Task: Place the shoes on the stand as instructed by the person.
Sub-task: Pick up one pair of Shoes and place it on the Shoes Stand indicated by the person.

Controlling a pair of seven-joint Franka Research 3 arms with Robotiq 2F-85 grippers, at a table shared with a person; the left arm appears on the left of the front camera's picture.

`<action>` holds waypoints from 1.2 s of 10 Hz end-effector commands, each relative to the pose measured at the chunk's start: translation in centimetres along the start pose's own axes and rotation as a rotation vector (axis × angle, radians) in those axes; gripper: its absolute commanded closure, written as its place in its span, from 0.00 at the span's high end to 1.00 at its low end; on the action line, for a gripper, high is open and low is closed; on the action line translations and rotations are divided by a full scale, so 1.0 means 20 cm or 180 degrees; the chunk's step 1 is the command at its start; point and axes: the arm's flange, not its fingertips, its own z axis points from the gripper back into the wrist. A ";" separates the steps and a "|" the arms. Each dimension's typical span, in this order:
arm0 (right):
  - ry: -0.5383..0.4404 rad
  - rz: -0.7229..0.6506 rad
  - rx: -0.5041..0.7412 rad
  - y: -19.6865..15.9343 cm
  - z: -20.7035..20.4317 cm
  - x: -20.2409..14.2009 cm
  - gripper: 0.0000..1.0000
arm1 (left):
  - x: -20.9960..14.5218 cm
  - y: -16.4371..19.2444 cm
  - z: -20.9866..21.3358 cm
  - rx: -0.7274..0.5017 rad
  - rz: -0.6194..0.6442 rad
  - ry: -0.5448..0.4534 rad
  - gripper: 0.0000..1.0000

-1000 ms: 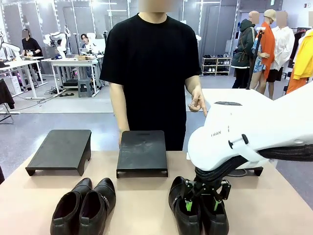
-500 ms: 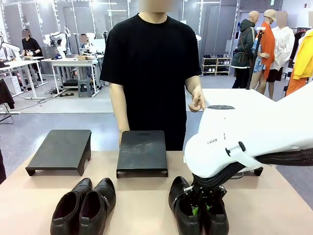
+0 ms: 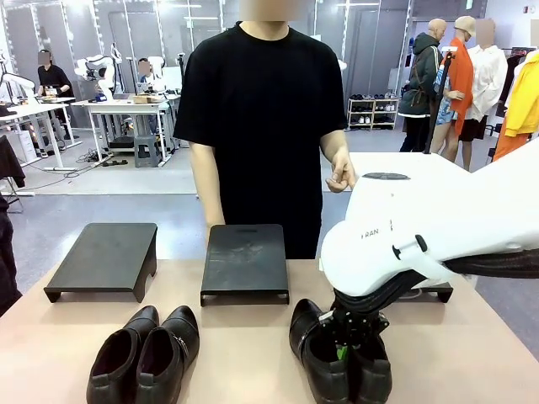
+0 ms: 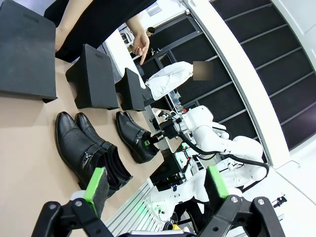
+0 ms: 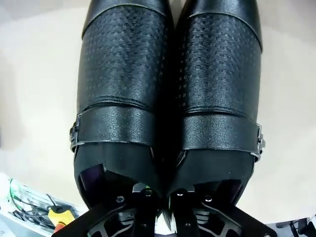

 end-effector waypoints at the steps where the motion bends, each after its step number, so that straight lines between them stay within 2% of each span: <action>1: -0.0263 -0.0101 -0.0059 -0.02 0.19 -0.01 0.00 | -0.01 -0.01 0.02 -0.0024 -0.0027 0.0054 1.00; 3: -0.0578 -0.0017 -0.0243 -0.11 0.43 -0.06 0.00 | -0.01 -0.01 0.02 -0.0024 -0.0027 0.0054 1.00; 7: -0.1048 0.0078 -0.0172 -0.41 0.88 0.02 0.00 | -0.01 -0.01 0.02 -0.0024 -0.0027 0.0054 1.00; 9: -0.1232 0.0121 -0.0242 -0.59 1.03 0.12 0.00 | -0.01 -0.01 0.02 -0.0024 -0.0027 0.0054 1.00; 12: -0.1281 0.0289 -0.0199 -0.78 1.13 0.28 0.00 | -0.01 -0.01 0.02 -0.0024 -0.0027 0.0054 1.00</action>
